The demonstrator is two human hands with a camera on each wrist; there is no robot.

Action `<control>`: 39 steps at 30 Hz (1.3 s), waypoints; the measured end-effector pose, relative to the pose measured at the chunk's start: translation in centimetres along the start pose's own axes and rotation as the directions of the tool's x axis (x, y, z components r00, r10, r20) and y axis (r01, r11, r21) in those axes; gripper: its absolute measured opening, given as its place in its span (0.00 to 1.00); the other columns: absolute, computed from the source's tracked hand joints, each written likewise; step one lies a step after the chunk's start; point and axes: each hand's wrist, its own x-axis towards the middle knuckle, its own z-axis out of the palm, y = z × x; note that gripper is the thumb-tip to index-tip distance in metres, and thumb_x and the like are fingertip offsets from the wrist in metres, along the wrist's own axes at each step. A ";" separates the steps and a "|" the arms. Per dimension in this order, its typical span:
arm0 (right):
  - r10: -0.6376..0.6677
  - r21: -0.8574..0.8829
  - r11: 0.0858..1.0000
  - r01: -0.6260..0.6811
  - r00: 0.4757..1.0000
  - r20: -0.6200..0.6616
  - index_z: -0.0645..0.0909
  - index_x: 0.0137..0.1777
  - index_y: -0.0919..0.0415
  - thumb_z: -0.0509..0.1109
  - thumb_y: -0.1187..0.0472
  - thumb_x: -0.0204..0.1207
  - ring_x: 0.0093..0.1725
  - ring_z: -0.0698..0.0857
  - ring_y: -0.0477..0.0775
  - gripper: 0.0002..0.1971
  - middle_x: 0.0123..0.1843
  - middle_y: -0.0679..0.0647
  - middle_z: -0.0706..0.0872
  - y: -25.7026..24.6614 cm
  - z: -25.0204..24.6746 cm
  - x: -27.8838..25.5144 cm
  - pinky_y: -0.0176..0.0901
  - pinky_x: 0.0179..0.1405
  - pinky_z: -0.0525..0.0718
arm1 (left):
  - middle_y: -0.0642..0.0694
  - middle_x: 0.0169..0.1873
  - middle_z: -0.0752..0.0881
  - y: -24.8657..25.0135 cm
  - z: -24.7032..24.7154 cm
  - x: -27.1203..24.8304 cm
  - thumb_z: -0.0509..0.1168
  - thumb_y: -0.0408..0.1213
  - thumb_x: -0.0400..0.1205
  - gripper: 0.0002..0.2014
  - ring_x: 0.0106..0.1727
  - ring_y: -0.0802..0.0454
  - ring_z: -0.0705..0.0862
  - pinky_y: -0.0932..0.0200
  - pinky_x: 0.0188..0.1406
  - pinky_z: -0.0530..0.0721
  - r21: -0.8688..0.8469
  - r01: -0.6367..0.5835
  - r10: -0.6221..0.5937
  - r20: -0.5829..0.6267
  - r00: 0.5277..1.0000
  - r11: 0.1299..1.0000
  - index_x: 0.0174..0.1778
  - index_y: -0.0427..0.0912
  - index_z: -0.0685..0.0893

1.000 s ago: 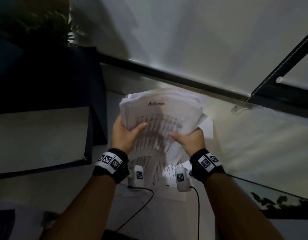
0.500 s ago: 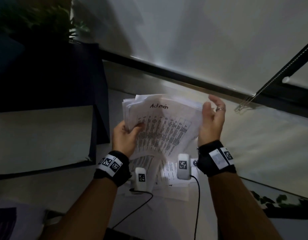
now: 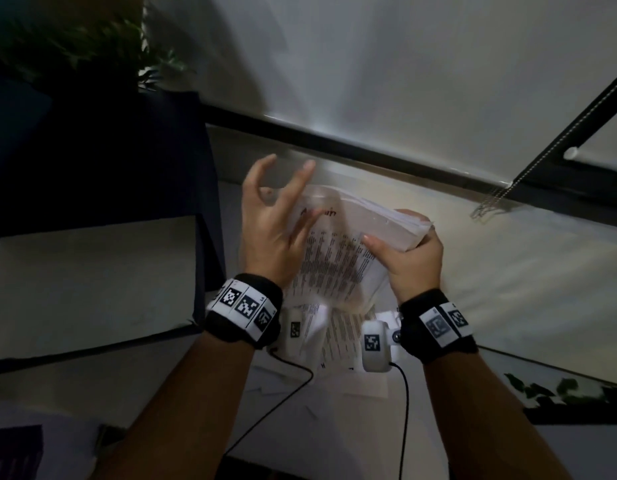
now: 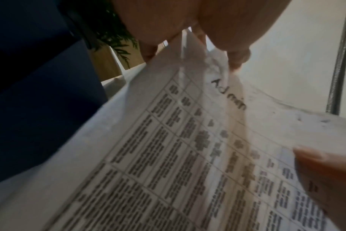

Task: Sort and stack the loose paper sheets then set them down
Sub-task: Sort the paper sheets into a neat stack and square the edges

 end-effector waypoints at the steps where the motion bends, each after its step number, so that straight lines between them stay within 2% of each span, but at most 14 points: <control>1: 0.000 -0.009 1.000 0.000 1.000 -0.008 0.81 0.53 0.48 0.87 0.69 0.62 0.52 0.89 0.43 0.25 0.54 0.53 0.88 0.1 0.0 -0.1 0.36 0.45 0.90 | 0.43 0.75 0.67 -0.3 0.0 -0.1 0.68 0.46 0.82 0.16 0.66 0.48 0.75 0.61 0.63 0.78 0.027 -0.002 0.002 0.006 1.000 1.000 0.66 0.55 0.83; 3: 0.001 -0.025 1.000 -0.001 1.000 -0.027 0.82 0.54 0.52 0.87 0.68 0.62 0.52 0.90 0.45 0.24 0.53 0.54 0.89 0.3 -0.3 0.0 0.40 0.48 0.91 | 0.43 0.71 0.73 -0.7 -0.1 -0.2 0.67 0.42 0.83 0.09 0.59 0.52 0.77 0.59 0.58 0.81 -0.039 0.014 -0.016 -0.053 0.998 0.999 0.56 0.51 0.89; 6: -0.001 0.000 1.000 0.001 1.000 -0.030 0.82 0.56 0.51 0.87 0.69 0.62 0.54 0.90 0.50 0.26 0.55 0.57 0.88 0.1 -0.5 0.1 0.38 0.45 0.90 | 0.40 0.66 0.78 -1.1 -0.2 -0.3 0.67 0.34 0.84 0.13 0.62 0.57 0.78 0.63 0.62 0.81 -0.097 -0.022 0.013 -0.087 0.996 0.995 0.63 0.49 0.81; 9: -0.050 -0.008 0.999 0.050 0.998 -0.044 0.79 0.65 0.51 0.87 0.68 0.62 0.49 0.90 0.48 0.33 0.54 0.58 0.87 -0.6 0.1 0.2 0.38 0.44 0.90 | 0.49 0.65 0.74 -1.1 0.1 -0.2 0.66 0.41 0.85 0.12 0.60 0.52 0.78 0.56 0.57 0.84 -0.026 -0.002 0.002 -0.001 1.000 1.000 0.64 0.52 0.84; 13: -0.060 0.038 0.997 0.062 0.997 -0.052 0.75 0.69 0.52 0.86 0.65 0.64 0.48 0.92 0.53 0.35 0.51 0.61 0.87 -0.9 0.6 0.6 0.47 0.46 0.91 | 0.44 0.57 0.79 -1.3 -0.1 -0.5 0.67 0.36 0.83 0.08 0.51 0.52 0.81 0.66 0.52 0.82 -0.086 0.047 -0.062 -0.179 0.982 0.995 0.51 0.38 0.90; 18: -0.087 0.115 0.988 0.105 0.984 -0.154 0.80 0.56 0.50 0.73 0.60 0.80 0.39 0.88 0.51 0.08 0.34 0.49 0.89 -1.7 2.1 1.1 0.54 0.49 0.85 | 0.41 0.43 0.85 -0.5 0.3 -0.6 0.61 0.26 0.84 0.06 0.45 0.45 0.84 0.47 0.47 0.84 -0.232 0.110 -0.166 -0.237 0.957 0.966 0.46 0.36 0.83; 20: -0.064 0.131 0.987 0.094 0.974 -0.216 0.80 0.52 0.51 0.69 0.62 0.82 0.38 0.87 0.51 0.05 0.32 0.49 0.90 -1.7 2.5 1.4 0.57 0.49 0.85 | 0.42 0.43 0.85 -0.3 0.4 -0.7 0.59 0.27 0.85 0.06 0.45 0.47 0.84 0.44 0.47 0.83 -0.310 0.212 -0.288 -0.222 0.932 0.927 0.50 0.40 0.80; 22: -0.068 0.156 0.982 0.102 0.975 -0.210 0.80 0.53 0.50 0.72 0.57 0.80 0.39 0.88 0.52 0.05 0.34 0.51 0.91 -1.4 2.2 1.5 0.60 0.52 0.86 | 0.43 0.50 0.85 -0.7 0.3 -0.9 0.62 0.30 0.85 0.09 0.51 0.52 0.84 0.55 0.54 0.83 -0.379 0.254 -0.337 -0.172 0.926 0.890 0.60 0.39 0.76; 24: -0.086 0.153 0.982 0.107 0.986 -0.144 0.78 0.58 0.51 0.80 0.53 0.71 0.42 0.89 0.52 0.18 0.39 0.52 0.91 -0.8 1.5 1.3 0.56 0.50 0.88 | 0.46 0.57 0.83 -1.4 0.4 -1.3 0.71 0.32 0.80 0.27 0.58 0.58 0.82 0.69 0.60 0.78 -0.417 0.311 -0.369 -0.064 0.927 0.854 0.72 0.44 0.67; 25: -0.071 0.119 0.989 0.083 0.992 -0.101 0.78 0.60 0.53 0.83 0.55 0.67 0.43 0.90 0.50 0.24 0.44 0.52 0.90 -0.6 1.3 1.0 0.53 0.47 0.90 | 0.50 0.56 0.83 -1.6 0.6 -1.5 0.75 0.31 0.76 0.34 0.59 0.58 0.83 0.67 0.61 0.80 -0.423 0.372 -0.411 -0.001 0.912 0.826 0.74 0.48 0.65; 28: -0.001 -0.042 0.999 -0.002 0.997 -0.078 0.83 0.56 0.61 0.86 0.65 0.62 0.45 0.90 0.43 0.23 0.49 0.47 0.88 -0.1 1.5 0.5 0.47 0.43 0.93 | 0.58 0.45 0.87 -1.2 1.0 -1.5 0.78 0.31 0.73 0.23 0.48 0.62 0.88 0.54 0.51 0.90 -0.409 0.511 -0.534 0.067 0.843 0.756 0.61 0.51 0.81; 31: -0.034 -0.044 0.999 0.029 0.991 -0.130 0.88 0.47 0.65 0.87 0.59 0.64 0.44 0.93 0.52 0.16 0.43 0.52 0.92 -0.2 1.3 1.2 0.50 0.43 0.93 | 0.49 0.40 0.90 -0.3 1.1 -0.6 0.82 0.34 0.69 0.14 0.42 0.58 0.89 0.61 0.41 0.89 -0.525 0.471 -0.573 -0.040 0.819 0.709 0.47 0.41 0.88; 36: 0.140 -0.106 0.984 -0.141 0.990 -0.014 0.88 0.52 0.64 0.88 0.63 0.62 0.48 0.93 0.53 0.19 0.47 0.53 0.93 3.0 0.9 0.9 0.51 0.47 0.93 | 0.48 0.48 0.90 -2.2 2.5 -3.3 0.82 0.34 0.68 0.21 0.49 0.54 0.90 0.52 0.47 0.92 -0.503 0.647 -0.669 0.168 0.724 0.573 0.55 0.43 0.84; 39: 0.160 -0.091 0.982 -0.165 0.986 -0.052 0.90 0.50 0.60 0.87 0.65 0.63 0.45 0.94 0.50 0.15 0.45 0.53 0.94 3.8 0.5 0.8 0.49 0.46 0.93 | 0.47 0.55 0.87 -2.2 3.0 -4.7 0.80 0.29 0.69 0.26 0.55 0.55 0.88 0.62 0.45 0.90 -0.523 0.644 -0.650 0.208 0.731 0.557 0.58 0.52 0.79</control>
